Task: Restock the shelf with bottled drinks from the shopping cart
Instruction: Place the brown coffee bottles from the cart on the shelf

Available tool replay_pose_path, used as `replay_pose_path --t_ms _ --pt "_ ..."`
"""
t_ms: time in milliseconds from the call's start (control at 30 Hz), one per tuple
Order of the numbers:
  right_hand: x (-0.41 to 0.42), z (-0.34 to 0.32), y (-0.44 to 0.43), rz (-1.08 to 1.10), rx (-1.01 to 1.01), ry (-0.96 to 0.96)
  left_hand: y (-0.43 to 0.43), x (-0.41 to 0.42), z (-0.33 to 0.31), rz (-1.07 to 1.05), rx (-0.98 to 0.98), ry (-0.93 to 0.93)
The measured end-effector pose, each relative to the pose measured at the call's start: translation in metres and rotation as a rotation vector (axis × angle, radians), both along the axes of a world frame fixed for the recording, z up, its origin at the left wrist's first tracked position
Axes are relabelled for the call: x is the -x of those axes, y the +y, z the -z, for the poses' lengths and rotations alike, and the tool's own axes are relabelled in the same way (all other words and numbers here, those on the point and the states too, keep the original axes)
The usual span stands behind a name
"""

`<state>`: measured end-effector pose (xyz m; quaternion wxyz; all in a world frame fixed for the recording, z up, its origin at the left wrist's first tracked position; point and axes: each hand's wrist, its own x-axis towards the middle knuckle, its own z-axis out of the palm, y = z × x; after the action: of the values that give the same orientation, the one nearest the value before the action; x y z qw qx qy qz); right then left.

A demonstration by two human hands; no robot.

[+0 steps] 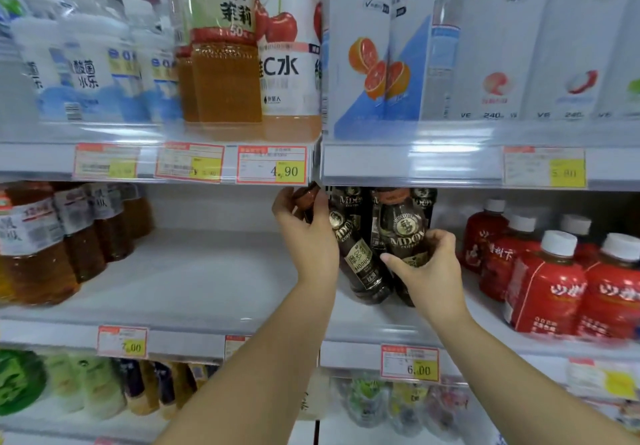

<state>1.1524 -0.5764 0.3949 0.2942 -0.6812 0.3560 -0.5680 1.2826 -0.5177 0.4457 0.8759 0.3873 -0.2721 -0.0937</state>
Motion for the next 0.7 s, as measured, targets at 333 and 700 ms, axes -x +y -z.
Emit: replay_pose_path --t_ms 333,700 --pt "0.005 -0.004 -0.016 -0.085 -0.056 0.143 -0.039 0.004 -0.018 0.229 -0.434 -0.368" --pt "0.031 0.002 -0.019 -0.168 -0.101 0.412 0.0 -0.005 0.057 0.332 -0.685 -0.725"
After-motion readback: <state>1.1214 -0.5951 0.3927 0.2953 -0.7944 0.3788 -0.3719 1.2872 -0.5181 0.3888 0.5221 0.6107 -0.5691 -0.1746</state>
